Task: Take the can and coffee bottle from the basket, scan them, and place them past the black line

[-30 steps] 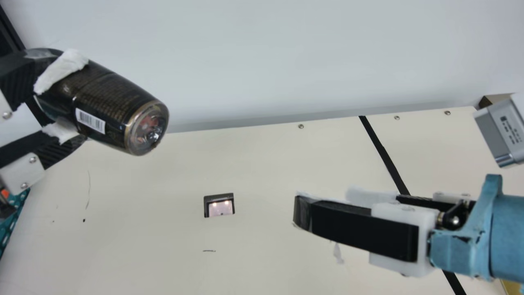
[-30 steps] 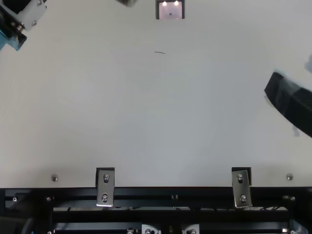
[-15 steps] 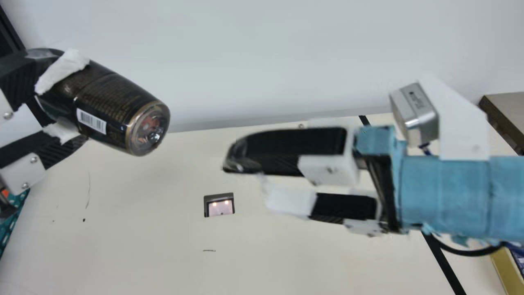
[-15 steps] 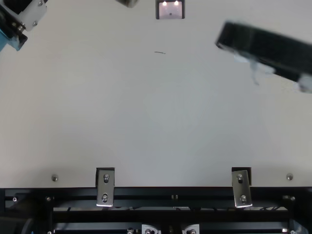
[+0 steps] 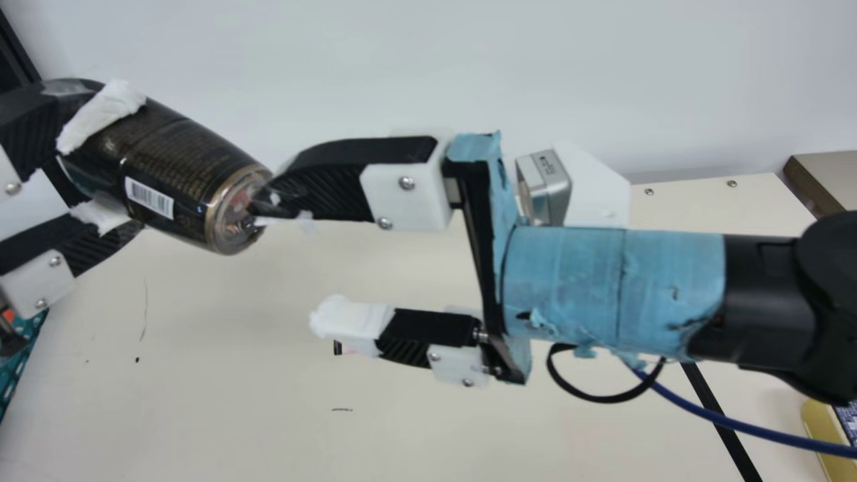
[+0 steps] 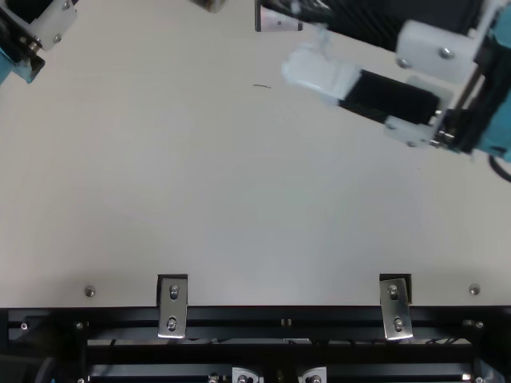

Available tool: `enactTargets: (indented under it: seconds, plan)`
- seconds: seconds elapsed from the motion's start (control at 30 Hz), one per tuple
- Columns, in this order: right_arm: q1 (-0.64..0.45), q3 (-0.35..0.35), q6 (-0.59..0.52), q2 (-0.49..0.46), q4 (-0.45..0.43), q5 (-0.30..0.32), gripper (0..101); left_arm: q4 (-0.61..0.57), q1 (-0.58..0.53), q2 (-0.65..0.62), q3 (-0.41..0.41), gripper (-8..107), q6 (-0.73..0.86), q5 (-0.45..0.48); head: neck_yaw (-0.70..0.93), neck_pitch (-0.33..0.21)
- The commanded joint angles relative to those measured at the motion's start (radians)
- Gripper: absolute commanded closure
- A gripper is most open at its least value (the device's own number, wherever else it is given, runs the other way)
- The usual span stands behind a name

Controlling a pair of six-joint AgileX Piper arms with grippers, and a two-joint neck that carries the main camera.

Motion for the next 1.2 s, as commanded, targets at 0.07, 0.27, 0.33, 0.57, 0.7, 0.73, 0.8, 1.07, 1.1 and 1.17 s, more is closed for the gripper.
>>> enactTargets:
  seconds: [0.07,0.27,0.33,0.57,0.7,0.73,0.8,1.07,1.1,1.17]
  plan:
    - [0.031,-0.009,-0.012,0.026,0.07,-0.024,0,0.0,0.0,0.0,0.0,89,0.0,0.0,-0.006,-0.009]
    - [0.057,-0.021,-0.035,0.054,0.141,-0.041,0,0.0,0.0,0.0,0.0,89,0.0,0.0,-0.006,-0.009]
    - [0.063,-0.023,-0.044,0.062,0.161,-0.043,0,0.0,0.0,0.0,0.0,89,0.0,0.0,-0.006,-0.009]
    - [0.081,-0.034,-0.085,0.092,0.223,-0.053,0,0.0,0.0,0.0,0.0,89,0.0,0.0,-0.006,-0.009]
    - [0.092,-0.045,-0.111,0.112,0.259,-0.06,0,0.0,0.0,0.0,0.0,89,0.0,0.0,-0.006,-0.009]
    - [0.095,-0.047,-0.118,0.117,0.267,-0.062,0,0.0,0.0,0.0,0.0,89,0.0,0.0,-0.006,-0.009]
    - [0.101,-0.052,-0.129,0.127,0.283,-0.066,0,0.0,0.0,0.0,0.0,89,0.0,0.0,-0.006,-0.009]
    - [0.121,-0.075,-0.171,0.165,0.336,-0.078,0,0.0,0.0,0.0,0.0,89,0.0,0.0,-0.006,-0.009]
    - [0.124,-0.078,-0.175,0.169,0.341,-0.079,0,0.0,0.0,0.0,0.0,89,0.0,0.0,-0.006,-0.009]
    - [0.126,-0.087,-0.178,0.175,0.346,-0.081,0,0.0,0.0,0.0,0.0,89,0.0,0.0,-0.006,-0.009]
